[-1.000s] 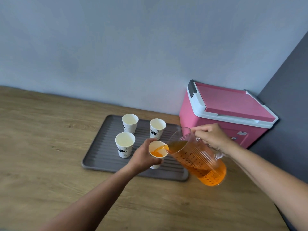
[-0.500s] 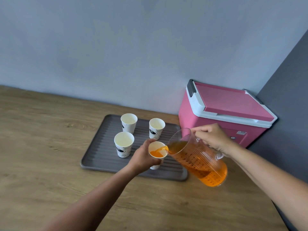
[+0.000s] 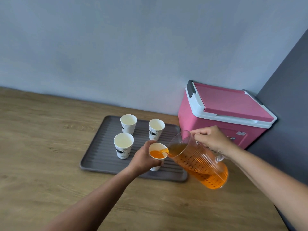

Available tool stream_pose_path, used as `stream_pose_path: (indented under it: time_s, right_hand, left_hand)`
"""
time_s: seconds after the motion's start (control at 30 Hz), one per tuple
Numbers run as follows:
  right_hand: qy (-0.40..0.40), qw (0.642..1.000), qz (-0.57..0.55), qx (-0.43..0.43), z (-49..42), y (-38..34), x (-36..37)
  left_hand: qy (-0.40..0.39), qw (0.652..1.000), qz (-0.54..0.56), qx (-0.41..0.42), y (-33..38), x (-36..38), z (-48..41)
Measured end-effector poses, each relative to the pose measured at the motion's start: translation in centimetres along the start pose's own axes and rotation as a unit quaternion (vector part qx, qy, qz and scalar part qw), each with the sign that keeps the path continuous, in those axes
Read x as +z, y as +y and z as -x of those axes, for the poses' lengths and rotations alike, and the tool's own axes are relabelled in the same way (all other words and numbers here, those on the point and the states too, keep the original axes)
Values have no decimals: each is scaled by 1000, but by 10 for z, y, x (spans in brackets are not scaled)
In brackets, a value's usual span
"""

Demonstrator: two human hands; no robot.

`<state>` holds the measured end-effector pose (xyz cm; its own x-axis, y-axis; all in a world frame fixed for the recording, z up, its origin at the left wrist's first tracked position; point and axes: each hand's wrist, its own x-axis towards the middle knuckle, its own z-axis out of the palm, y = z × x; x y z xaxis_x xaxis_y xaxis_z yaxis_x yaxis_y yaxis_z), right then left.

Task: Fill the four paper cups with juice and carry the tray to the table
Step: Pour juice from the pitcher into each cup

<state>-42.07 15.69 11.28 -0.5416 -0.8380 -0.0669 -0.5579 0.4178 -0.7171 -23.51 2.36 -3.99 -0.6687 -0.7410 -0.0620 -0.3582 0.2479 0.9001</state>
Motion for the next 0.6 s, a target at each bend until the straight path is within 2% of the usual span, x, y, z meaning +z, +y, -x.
stream_pose_path:
  time_s: [0.6]
  right_hand:
    - [-9,1000,8,-6,-5,8,0]
  left_hand:
    - [-9,1000,-7,3,-1,0,-1]
